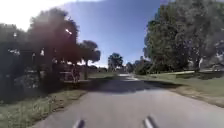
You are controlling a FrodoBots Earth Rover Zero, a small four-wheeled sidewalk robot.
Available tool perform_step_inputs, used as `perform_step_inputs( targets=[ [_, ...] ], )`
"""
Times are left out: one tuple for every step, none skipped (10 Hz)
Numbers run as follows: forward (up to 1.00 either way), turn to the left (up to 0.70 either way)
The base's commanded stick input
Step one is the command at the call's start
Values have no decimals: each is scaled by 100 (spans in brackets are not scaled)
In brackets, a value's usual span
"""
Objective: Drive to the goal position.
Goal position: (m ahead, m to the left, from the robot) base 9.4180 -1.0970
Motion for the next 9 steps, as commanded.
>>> perform_step_inputs(
  targets=[
    [70, 0],
    [70, 0],
    [70, 0],
    [70, 0],
    [70, 0],
    [70, 0],
    [70, 0],
    [70, 0],
    [70, 0]
  ],
)
